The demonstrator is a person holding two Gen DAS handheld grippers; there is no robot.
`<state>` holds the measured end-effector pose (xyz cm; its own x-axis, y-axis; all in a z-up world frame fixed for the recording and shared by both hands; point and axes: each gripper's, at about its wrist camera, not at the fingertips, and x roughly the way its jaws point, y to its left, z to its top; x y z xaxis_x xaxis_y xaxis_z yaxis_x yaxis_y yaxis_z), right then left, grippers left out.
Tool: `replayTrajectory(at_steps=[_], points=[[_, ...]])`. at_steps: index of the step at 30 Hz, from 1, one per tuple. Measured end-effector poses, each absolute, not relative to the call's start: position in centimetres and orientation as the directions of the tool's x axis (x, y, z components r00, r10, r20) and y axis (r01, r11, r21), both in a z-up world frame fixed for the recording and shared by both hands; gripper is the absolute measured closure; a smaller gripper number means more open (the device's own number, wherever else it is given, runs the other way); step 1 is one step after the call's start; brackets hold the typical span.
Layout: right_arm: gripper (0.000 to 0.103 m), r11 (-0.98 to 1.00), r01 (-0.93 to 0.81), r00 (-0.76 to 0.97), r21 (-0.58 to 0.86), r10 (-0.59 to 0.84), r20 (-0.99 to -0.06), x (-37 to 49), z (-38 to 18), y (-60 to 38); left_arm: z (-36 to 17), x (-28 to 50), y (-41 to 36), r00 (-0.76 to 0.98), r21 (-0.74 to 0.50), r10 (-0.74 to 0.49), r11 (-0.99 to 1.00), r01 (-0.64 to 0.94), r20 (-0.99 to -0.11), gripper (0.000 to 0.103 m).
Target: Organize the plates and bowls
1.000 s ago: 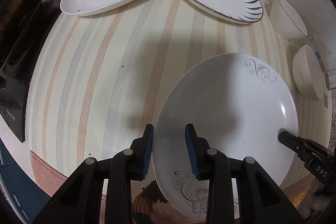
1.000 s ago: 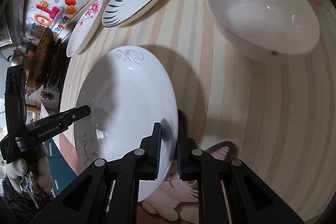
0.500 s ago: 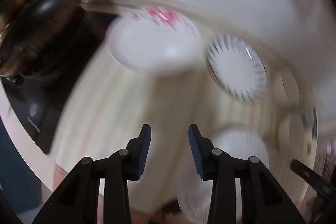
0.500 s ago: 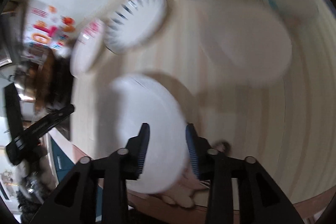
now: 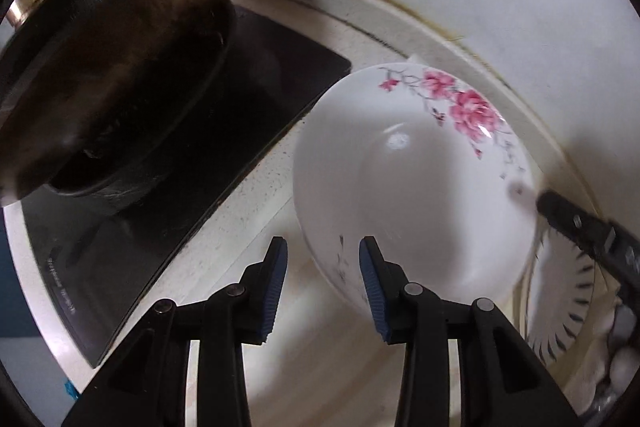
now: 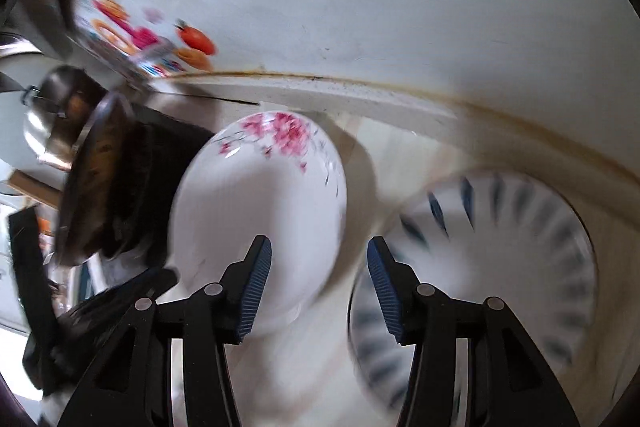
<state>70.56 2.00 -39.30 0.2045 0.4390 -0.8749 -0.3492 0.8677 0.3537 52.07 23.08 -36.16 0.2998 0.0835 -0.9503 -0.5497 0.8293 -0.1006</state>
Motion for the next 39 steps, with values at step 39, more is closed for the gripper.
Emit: replayTrajectory(at_steps=[39], points=[[0.088, 0.872, -0.305, 0.291, 0.383, 0.468, -0.834, 54.9, -32.1, -9.8, -28.1, 39.8, 14.9, 0.415, -0.238, -0.081, 0.908, -0.343, -0.906, 0.082]])
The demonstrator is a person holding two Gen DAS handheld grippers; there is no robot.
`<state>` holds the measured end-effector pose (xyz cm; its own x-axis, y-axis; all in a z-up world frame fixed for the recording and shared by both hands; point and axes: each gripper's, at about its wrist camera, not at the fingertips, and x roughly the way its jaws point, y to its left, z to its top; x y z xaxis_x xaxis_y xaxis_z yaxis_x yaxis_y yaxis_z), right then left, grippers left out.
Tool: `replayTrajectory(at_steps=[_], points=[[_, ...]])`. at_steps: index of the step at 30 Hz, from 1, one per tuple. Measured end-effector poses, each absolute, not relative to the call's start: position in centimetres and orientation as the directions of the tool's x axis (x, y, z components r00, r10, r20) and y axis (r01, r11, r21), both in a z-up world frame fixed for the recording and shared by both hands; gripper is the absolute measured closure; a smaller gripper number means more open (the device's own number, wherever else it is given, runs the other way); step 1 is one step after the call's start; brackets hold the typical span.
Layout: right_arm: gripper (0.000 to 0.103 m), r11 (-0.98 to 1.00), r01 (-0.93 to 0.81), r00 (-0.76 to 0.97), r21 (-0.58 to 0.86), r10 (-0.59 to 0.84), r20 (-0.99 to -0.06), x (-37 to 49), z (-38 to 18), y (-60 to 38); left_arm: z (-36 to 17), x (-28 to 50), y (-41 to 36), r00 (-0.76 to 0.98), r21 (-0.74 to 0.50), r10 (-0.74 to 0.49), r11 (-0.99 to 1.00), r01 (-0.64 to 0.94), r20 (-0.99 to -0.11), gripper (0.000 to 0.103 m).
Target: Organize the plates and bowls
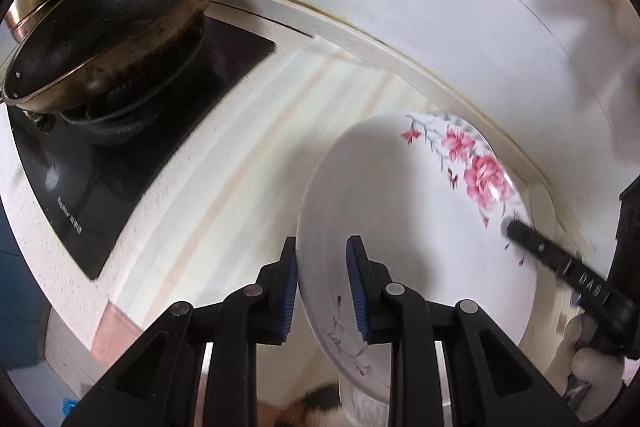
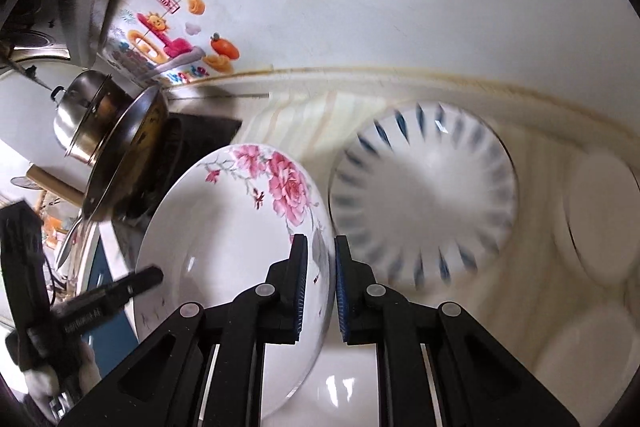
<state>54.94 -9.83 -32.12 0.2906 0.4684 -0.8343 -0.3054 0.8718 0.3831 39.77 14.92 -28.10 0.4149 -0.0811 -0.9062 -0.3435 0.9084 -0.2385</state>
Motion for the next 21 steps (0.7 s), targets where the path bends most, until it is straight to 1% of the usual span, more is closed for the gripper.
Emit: replayTrajectory(at_steps=[4, 8, 11, 21], points=[[0.088, 0.880, -0.263, 0.287, 0.395, 0.463, -0.839, 49.7, -32.5, -13.2, -28.2, 37.7, 12.4, 0.392, -0.211, -0.089, 0.936, -0.281, -0.916, 0.082], [0.088, 0.891, -0.213, 0.286, 0.401, 0.449, -0.846, 45.6, -33.6, -16.3, -30.3, 36.8, 10.6, 0.332, -0.215, -0.128, 0.948, -0.237, -0.934, 0.082], [0.088, 0.895, -0.177, 0.281, 0.410, 0.446, -0.850, 43.9, -34.8, -18.1, -32.1, 36.6, 9.3, 0.287, -0.209, -0.143, 0.954, -0.215, -0.947, 0.082], [0.088, 0.906, -0.097, 0.226, 0.412, 0.423, -0.877, 41.9, -39.9, -21.0, -36.5, 37.0, 6.4, 0.177, -0.150, -0.120, 0.974, -0.167, -0.977, 0.082]])
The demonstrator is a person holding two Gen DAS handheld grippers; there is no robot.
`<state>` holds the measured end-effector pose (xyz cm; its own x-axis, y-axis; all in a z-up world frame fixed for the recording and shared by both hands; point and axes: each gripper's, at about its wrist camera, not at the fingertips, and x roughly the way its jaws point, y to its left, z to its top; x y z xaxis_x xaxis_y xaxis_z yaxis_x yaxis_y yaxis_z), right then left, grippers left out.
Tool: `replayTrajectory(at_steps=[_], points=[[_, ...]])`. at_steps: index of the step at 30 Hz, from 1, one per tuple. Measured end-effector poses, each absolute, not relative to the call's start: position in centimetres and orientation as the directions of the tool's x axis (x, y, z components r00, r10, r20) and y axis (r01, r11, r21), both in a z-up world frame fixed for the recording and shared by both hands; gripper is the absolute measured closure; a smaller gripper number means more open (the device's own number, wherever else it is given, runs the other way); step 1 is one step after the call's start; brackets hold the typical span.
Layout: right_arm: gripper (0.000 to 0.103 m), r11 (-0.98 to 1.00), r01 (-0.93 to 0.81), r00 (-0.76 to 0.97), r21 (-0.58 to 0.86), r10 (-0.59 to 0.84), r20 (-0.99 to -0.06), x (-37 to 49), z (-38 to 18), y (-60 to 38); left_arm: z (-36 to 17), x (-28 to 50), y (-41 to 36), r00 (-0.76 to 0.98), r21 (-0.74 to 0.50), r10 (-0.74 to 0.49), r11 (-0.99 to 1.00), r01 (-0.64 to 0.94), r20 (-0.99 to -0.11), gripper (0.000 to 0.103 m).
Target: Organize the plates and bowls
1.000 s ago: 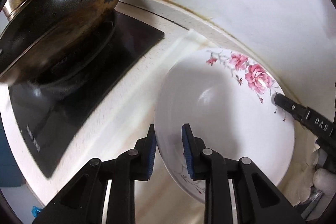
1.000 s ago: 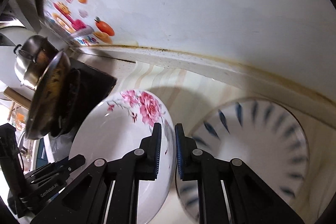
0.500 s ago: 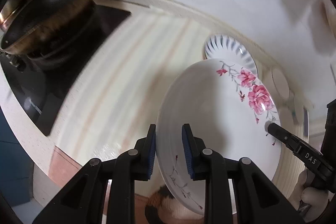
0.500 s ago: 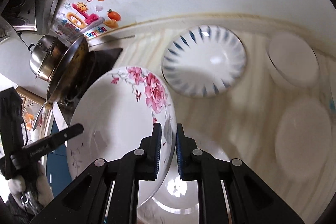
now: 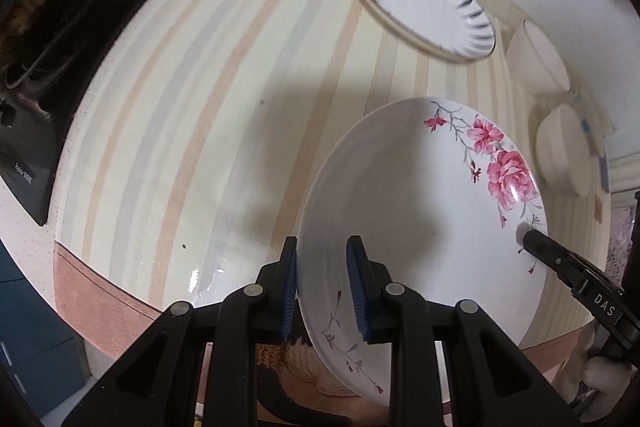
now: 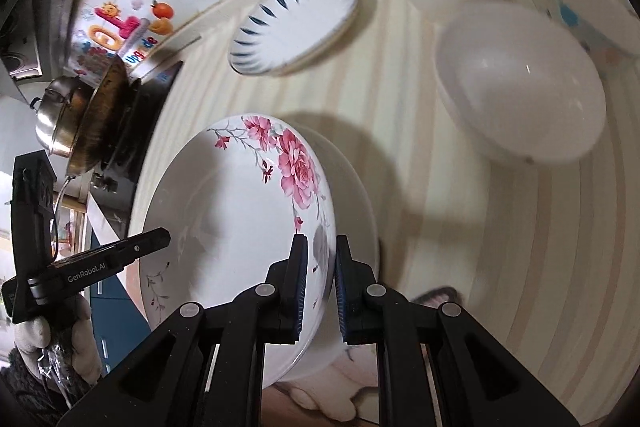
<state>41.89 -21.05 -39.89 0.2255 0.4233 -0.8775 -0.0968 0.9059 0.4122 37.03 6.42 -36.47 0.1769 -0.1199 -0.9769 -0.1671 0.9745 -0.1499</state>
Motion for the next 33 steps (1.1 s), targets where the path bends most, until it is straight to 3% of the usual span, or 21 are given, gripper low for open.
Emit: replayTrajectory(at_steps=[12, 20, 25, 33], points=[[0.088, 0.906, -0.091, 0.183, 0.414, 0.423, -0.887, 42.0, -41.1, -20.7, -37.1, 36.7, 5.7, 0.159, -0.099, -0.074, 0.984, -0.151, -0.984, 0.082], [0.078, 0.897, -0.014, 0.138, 0.441, 0.439, -0.888, 42.2, -40.6, -21.1, -37.6, 37.1, 5.1, 0.143, -0.094, -0.075, 0.987, -0.132, -0.987, 0.082], [0.077, 0.881, 0.020, 0.093, 0.472, 0.469, -0.878, 42.2, -40.5, -21.5, -38.3, 37.0, 5.2, 0.122, -0.101, -0.085, 0.986, -0.132, -0.989, 0.081], [0.075, 0.876, 0.067, 0.074, 0.478, 0.474, -0.878, 41.2, -38.9, -23.2, -35.1, 37.0, 6.8, 0.160, -0.121, -0.097, 0.982, -0.145, -0.982, 0.081]])
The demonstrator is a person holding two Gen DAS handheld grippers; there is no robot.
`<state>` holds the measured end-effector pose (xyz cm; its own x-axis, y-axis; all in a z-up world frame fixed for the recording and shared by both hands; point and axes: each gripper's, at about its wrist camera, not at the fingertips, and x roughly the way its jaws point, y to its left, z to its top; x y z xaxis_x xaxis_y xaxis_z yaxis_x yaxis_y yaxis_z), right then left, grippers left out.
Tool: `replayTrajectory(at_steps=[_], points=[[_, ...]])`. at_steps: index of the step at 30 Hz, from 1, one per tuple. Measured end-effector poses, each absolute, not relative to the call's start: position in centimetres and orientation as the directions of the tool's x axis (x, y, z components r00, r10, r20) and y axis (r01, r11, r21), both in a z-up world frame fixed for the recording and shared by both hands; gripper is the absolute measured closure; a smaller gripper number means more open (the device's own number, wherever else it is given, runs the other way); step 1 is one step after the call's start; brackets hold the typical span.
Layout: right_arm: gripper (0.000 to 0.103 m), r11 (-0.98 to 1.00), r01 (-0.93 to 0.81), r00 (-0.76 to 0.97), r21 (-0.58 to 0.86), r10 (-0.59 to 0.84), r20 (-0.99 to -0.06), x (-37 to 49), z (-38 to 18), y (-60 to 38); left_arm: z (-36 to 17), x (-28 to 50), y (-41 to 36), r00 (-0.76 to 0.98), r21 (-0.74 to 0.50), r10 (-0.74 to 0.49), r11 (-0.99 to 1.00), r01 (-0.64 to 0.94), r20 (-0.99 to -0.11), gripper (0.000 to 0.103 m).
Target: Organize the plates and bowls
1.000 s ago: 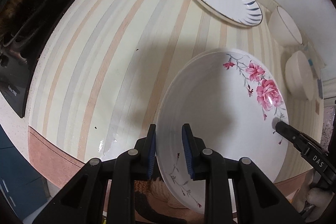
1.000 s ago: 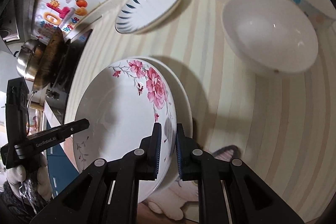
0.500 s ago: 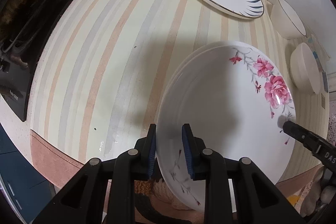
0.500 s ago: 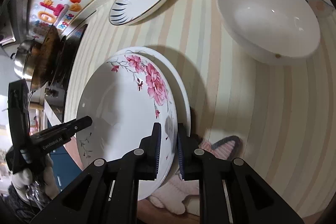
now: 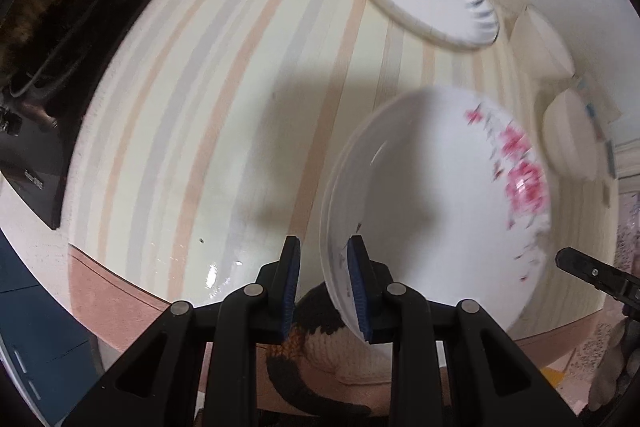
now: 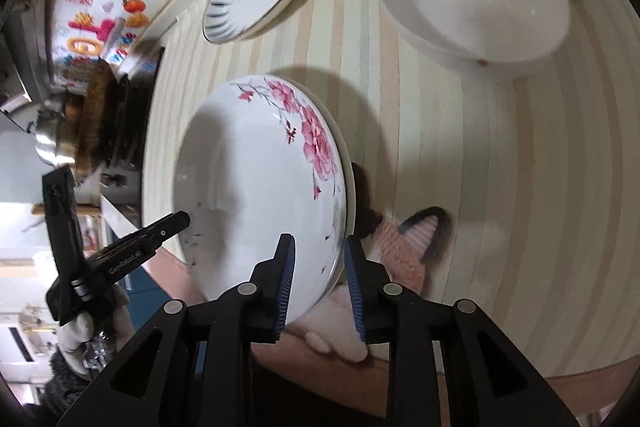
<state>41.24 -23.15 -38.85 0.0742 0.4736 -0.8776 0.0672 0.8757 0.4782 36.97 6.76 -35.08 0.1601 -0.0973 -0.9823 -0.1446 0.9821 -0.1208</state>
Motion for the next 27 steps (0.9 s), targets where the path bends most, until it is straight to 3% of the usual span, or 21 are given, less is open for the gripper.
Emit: replayTrajectory(at_steps=[6, 10, 18, 25, 27], points=[[0.071, 0.828, 0.118, 0.215, 0.548, 0.517, -0.828, 45.2, -34.7, -23.7, -30.3, 43.3, 7.5, 0.256, -0.163, -0.125, 0.978, -0.132, -0.959, 0.076], [0.067, 0.841, 0.129, 0.275, 0.525, 0.478, -0.834, 50.3, -33.9, -22.0, -30.2, 50.0, 8.4, 0.274, -0.187, -0.136, 0.968, -0.166, -0.952, 0.076], [0.067, 0.921, 0.131, 0.283, 0.368, 0.321, -0.904, 60.3, -37.1, -18.1, -35.0, 61.1, 7.7, 0.248, -0.124, -0.092, 0.985, -0.118, -0.964, 0.076], [0.068, 0.967, 0.128, 0.267, 0.220, 0.180, -0.947, 63.7, -40.0, -16.9, -39.7, 64.7, 6.9, 0.181, -0.153, -0.138, 0.986, -0.072, -0.974, 0.076], [0.078, 0.971, 0.122, 0.265, 0.208, 0.170, -0.949, 64.0, -40.7, -16.6, -40.1, 64.8, 7.1, 0.193, -0.210, -0.193, 0.975, -0.075, -0.962, 0.080]])
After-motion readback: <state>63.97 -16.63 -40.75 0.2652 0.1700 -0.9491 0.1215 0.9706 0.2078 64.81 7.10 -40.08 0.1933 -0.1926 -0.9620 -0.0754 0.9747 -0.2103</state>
